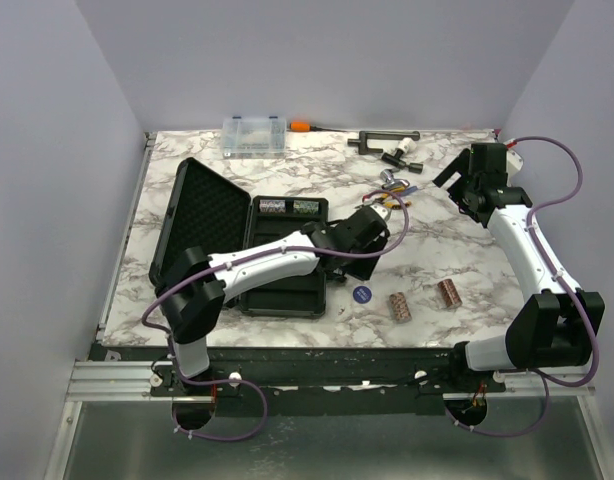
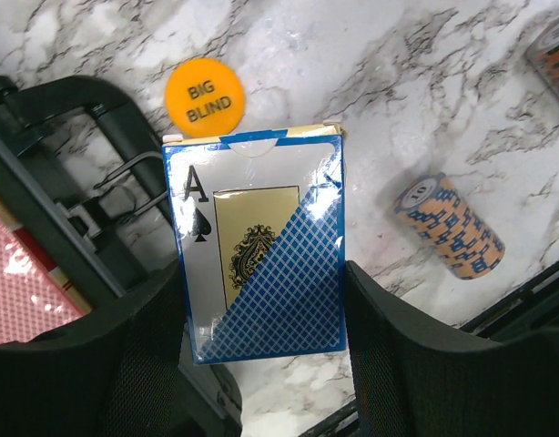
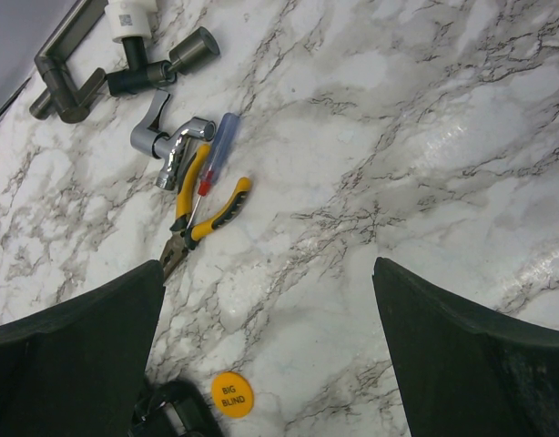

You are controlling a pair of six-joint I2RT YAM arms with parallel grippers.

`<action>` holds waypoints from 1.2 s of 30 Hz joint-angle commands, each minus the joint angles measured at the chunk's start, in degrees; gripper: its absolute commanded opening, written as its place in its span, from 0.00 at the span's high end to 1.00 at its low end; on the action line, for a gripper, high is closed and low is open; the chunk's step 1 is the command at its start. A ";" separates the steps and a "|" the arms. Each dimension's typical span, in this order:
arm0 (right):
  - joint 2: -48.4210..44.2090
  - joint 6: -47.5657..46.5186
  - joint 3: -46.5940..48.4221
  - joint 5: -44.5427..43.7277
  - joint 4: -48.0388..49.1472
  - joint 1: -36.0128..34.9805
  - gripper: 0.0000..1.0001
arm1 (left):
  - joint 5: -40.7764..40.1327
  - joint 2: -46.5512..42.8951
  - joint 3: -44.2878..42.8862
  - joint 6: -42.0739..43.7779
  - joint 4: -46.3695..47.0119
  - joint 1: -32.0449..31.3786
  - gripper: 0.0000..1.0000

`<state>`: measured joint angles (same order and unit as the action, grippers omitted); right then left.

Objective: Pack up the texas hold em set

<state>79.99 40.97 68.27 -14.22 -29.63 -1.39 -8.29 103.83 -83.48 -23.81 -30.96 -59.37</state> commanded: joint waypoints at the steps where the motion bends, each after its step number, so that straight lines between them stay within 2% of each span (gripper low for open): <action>1: -0.19 0.25 -0.50 0.26 0.49 0.24 0.00 | -5.06 -7.19 3.90 -1.24 1.57 -0.17 0.63; 8: 0.07 0.22 -0.45 1.13 0.70 0.23 0.00 | -9.63 -13.79 10.58 -1.63 1.28 1.14 0.63; 18: 0.61 0.26 -0.81 3.16 1.57 0.20 0.00 | -12.14 -23.39 17.73 -0.11 -0.01 5.20 0.63; 27: 0.97 -0.08 -1.03 5.23 1.82 0.22 0.00 | -18.00 -31.89 26.55 -0.95 -2.08 13.07 0.63; 33: 0.57 -0.21 -1.56 5.76 2.21 0.24 0.00 | -19.91 -34.07 31.38 0.83 -2.40 19.99 0.63; 36: 0.77 -0.21 -1.69 6.15 2.25 0.22 0.00 | -21.40 -33.54 30.90 0.47 -2.38 21.02 0.63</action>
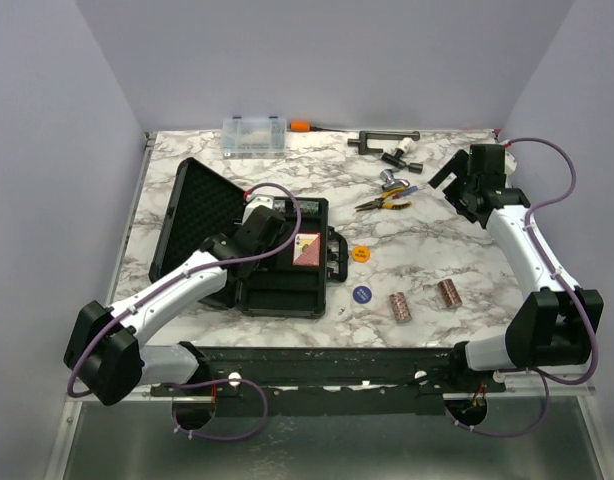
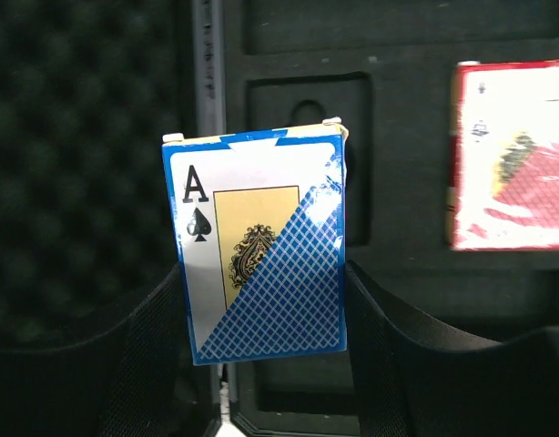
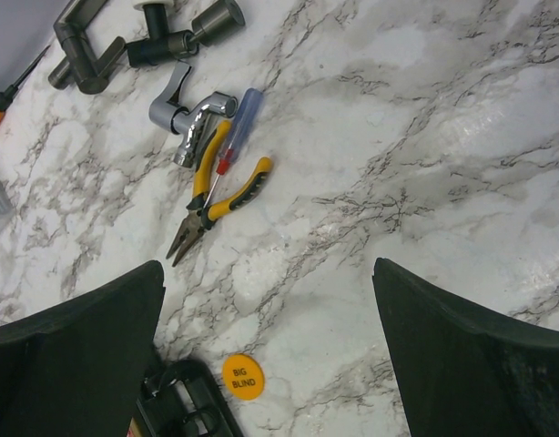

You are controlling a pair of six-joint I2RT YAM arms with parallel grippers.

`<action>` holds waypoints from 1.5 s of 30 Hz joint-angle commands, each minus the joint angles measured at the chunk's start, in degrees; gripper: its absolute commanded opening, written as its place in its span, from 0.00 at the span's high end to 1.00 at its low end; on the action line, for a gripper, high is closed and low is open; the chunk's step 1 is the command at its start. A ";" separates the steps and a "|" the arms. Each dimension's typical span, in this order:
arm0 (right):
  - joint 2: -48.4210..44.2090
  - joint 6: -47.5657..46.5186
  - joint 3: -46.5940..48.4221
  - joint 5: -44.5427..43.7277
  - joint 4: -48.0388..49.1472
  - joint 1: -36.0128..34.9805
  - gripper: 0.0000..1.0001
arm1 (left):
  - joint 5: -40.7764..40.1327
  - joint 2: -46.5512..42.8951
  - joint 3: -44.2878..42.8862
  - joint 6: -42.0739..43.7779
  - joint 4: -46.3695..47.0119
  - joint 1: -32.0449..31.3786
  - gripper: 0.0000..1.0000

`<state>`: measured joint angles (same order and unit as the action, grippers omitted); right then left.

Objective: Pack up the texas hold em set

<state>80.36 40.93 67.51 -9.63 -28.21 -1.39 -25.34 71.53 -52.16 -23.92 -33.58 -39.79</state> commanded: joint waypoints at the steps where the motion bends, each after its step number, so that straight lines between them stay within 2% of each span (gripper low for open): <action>1: 0.50 -0.17 -0.88 1.70 0.79 0.24 0.00 | -5.04 -0.55 -0.84 0.57 0.23 1.61 0.63; 5: 0.57 -0.39 -0.88 2.55 0.84 0.23 0.00 | -8.58 4.05 -2.93 0.93 -0.34 2.05 0.64; 15: 0.75 -0.58 -1.06 2.60 0.79 0.25 0.00 | -9.46 9.95 -6.02 2.49 0.30 2.25 0.66; 25: 1.21 -0.58 -1.00 2.16 0.88 0.22 0.00 | -6.02 13.01 -6.99 6.78 3.10 2.23 0.66; 45: 1.55 -0.81 -1.08 2.20 0.93 0.12 0.00 | -0.86 14.55 -6.89 8.19 5.61 2.20 0.66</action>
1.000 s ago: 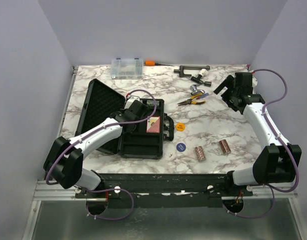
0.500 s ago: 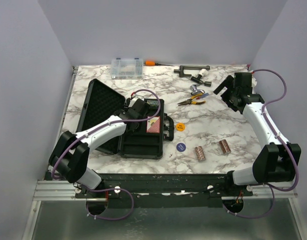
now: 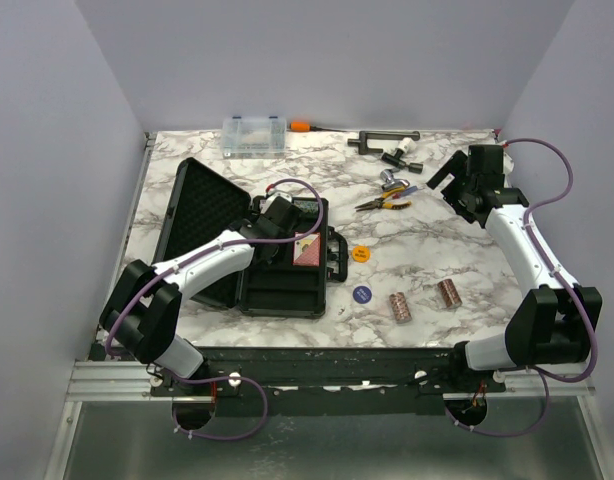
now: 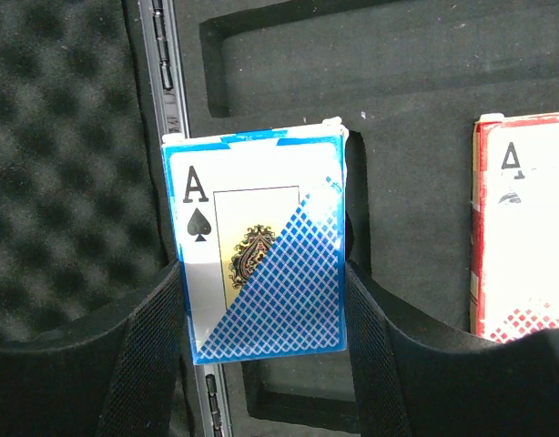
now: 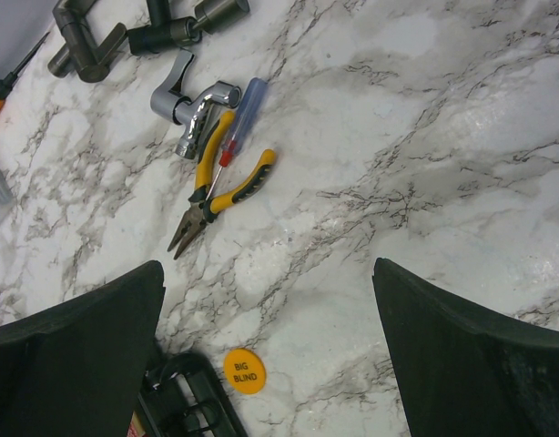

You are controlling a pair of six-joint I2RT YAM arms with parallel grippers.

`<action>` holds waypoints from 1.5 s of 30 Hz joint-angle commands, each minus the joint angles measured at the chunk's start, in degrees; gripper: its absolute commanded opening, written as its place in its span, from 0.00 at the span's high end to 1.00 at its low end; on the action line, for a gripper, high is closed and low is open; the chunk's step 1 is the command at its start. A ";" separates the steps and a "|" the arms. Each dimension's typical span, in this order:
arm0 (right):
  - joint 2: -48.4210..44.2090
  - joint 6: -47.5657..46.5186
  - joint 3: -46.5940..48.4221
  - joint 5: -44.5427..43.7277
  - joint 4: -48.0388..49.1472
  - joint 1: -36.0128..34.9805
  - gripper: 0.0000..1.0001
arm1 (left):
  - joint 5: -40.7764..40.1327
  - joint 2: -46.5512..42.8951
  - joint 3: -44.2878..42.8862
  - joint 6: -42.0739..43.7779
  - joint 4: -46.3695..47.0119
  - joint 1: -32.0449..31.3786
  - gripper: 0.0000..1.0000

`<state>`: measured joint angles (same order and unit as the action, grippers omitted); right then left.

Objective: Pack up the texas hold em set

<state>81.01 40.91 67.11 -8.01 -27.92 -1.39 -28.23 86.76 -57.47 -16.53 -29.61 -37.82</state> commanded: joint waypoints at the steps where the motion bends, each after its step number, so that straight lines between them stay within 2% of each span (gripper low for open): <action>1: 0.89 -0.78 -0.62 0.56 0.61 0.21 0.00 | 2.37 -1.07 -1.44 0.79 1.58 0.21 0.66; 21: 1.16 -0.83 -0.72 -0.88 0.67 0.20 0.00 | 5.01 1.29 -4.49 -0.06 -3.13 0.22 0.66; 30: 1.08 -0.91 -0.82 -0.78 0.72 0.24 0.00 | 0.43 2.43 -4.84 -1.39 -5.21 0.53 0.66; 45: 1.05 -1.00 -0.84 -0.76 0.57 0.14 0.00 | -2.78 1.41 -4.49 -3.84 -6.90 1.96 0.66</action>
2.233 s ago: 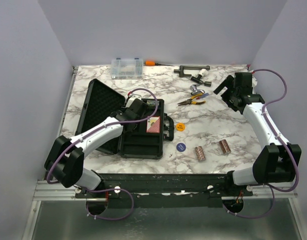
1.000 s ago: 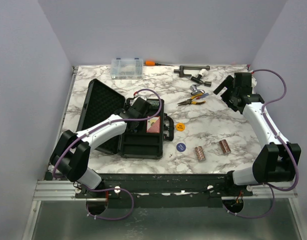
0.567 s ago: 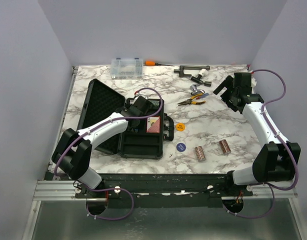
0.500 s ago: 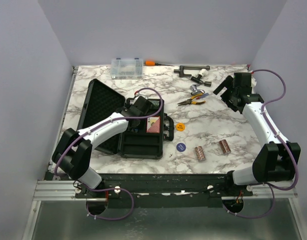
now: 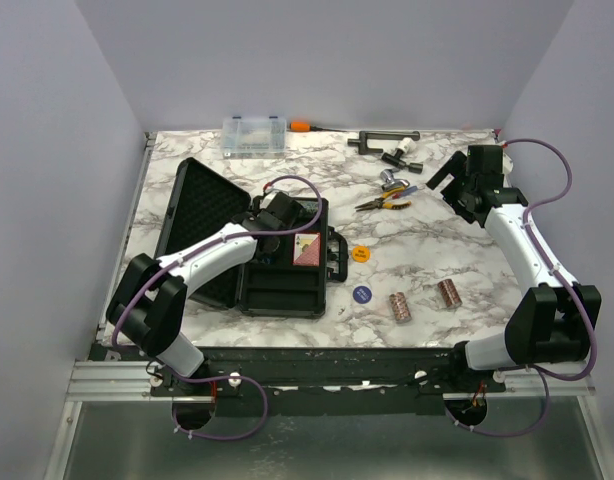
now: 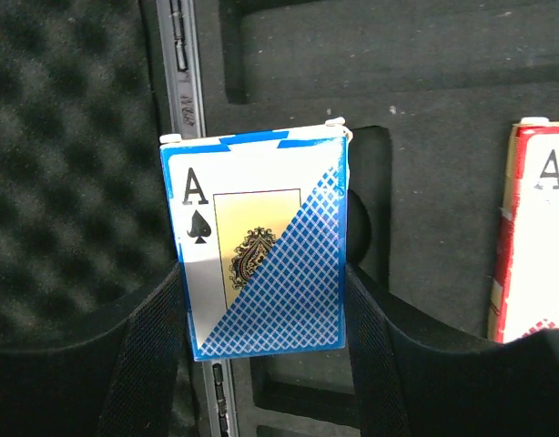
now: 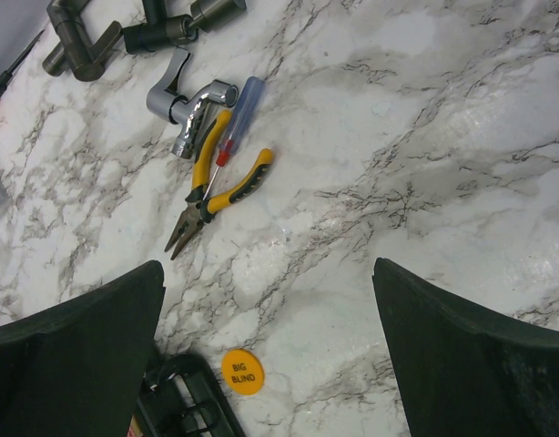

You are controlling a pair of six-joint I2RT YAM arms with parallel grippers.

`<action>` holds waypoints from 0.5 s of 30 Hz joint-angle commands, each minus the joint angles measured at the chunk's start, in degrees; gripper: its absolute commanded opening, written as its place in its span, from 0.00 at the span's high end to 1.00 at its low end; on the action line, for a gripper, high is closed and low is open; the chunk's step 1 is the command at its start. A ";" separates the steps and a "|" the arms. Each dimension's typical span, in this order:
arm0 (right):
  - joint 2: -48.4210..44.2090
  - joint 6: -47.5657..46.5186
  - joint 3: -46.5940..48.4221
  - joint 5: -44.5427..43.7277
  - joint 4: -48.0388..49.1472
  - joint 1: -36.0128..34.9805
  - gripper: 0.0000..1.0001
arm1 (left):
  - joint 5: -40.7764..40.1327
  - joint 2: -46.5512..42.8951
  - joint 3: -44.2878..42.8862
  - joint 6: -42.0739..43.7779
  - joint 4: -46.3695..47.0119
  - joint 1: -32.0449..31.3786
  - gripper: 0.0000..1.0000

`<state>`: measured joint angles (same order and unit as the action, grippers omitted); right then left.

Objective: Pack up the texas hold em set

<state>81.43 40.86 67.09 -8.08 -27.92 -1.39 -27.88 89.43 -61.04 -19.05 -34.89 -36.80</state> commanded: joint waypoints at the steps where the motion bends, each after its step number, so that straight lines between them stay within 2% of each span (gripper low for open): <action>1: 0.66 -0.92 -0.76 -0.59 0.56 0.09 0.00 | -3.04 -1.38 -0.84 -1.31 -1.67 0.94 0.66; 15: 0.86 -1.03 -0.86 -0.55 0.50 0.16 0.00 | 5.23 -0.05 -1.89 -0.55 0.44 -0.71 0.68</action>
<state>81.45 40.58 67.09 -8.05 -27.92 -1.39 -26.81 89.43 -61.14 -19.33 -35.22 -36.73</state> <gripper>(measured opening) 0.998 0.607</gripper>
